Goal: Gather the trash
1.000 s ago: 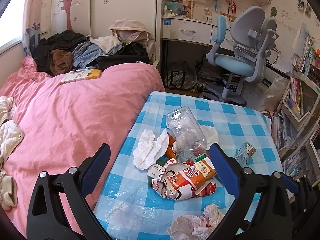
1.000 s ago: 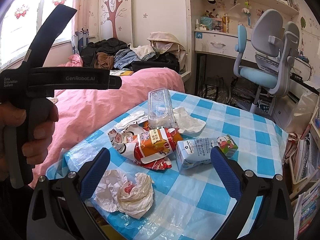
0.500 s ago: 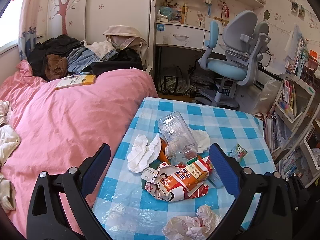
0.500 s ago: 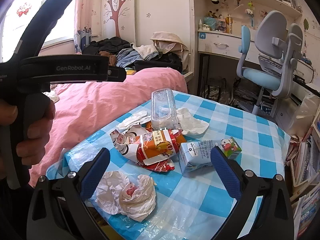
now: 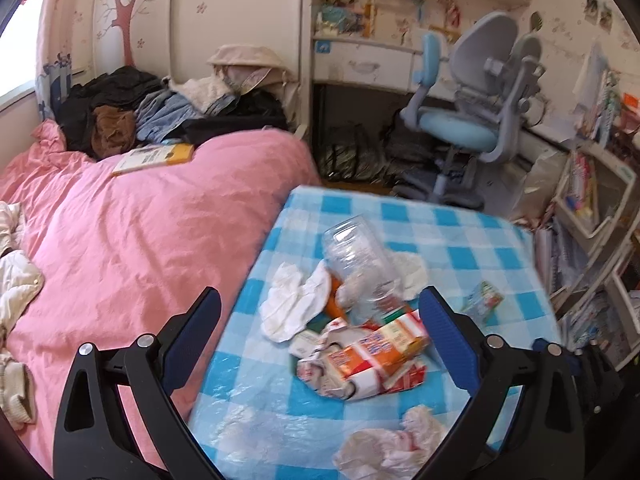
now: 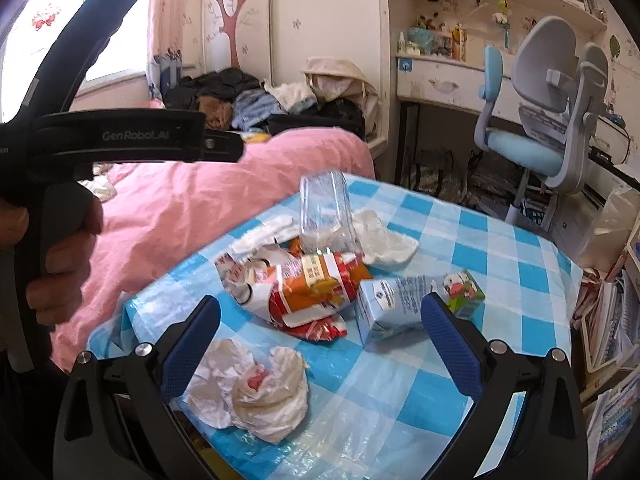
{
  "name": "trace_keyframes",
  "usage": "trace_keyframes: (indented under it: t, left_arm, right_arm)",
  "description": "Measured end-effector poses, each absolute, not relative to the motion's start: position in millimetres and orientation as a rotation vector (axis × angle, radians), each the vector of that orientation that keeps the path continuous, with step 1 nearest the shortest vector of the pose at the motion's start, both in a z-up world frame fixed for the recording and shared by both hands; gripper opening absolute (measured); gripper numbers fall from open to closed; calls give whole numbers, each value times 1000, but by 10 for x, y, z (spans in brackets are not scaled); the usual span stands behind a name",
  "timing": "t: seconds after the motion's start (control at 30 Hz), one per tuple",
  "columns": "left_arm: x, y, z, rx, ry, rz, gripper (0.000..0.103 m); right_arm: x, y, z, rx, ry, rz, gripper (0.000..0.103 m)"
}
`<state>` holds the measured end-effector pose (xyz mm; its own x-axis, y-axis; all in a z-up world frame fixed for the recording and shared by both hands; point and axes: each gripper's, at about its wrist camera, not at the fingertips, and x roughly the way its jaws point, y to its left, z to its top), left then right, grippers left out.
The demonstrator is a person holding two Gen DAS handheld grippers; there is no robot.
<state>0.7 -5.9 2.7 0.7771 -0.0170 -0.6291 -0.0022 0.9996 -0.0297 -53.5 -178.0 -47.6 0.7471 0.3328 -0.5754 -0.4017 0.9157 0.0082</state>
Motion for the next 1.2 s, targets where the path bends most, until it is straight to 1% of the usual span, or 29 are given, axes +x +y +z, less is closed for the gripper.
trace_keyframes:
  t: [0.13, 0.23, 0.33, 0.37, 0.4, 0.53, 0.6, 0.63, 0.7, 0.8, 0.83, 0.9, 1.03, 1.2]
  left_arm:
    - [146, 161, -83, -47, 759, 64, 95]
    - [173, 296, -101, -73, 769, 90, 95]
    - [189, 316, -134, -56, 781, 104, 95]
    - [199, 308, -148, -49, 788, 106, 95]
    - [210, 302, -166, -41, 797, 109, 95]
    - [254, 308, -244, -27, 831, 121, 95]
    - [274, 331, -269, -30, 845, 127, 95]
    - [281, 341, -281, -32, 849, 129, 95]
    - [300, 371, -314, -38, 861, 134, 95]
    - [330, 377, -368, -53, 888, 122, 95]
    - [346, 360, -402, -53, 902, 111, 95]
    - [371, 304, -468, -41, 928, 91, 95]
    - [422, 191, -587, -3, 966, 77, 95]
    - [481, 174, -616, -29, 962, 66, 95]
  right_arm:
    - [-442, -1844, -592, -104, 686, 388, 96]
    - [-418, -1875, -663, -79, 732, 408, 96]
    - [-421, -1833, -744, -93, 783, 441, 88]
    - [-417, -1806, -783, -105, 804, 451, 82]
    - [-411, -1779, -817, -111, 824, 461, 79]
    - [-417, -1673, -933, -126, 881, 493, 72]
    - [-424, -1603, -1000, -145, 903, 510, 64]
    - [-432, -1576, -1033, -151, 912, 515, 61]
    - [-442, -1544, -1083, -154, 936, 533, 49]
    - [-443, -1520, -1096, -157, 940, 549, 37]
    - [-448, -1537, -1082, -152, 934, 549, 35]
    - [-444, -1596, -1038, -139, 916, 531, 20]
    - [-408, -1723, -973, -117, 894, 489, 19]
    - [-399, -1818, -909, -110, 870, 468, 19]
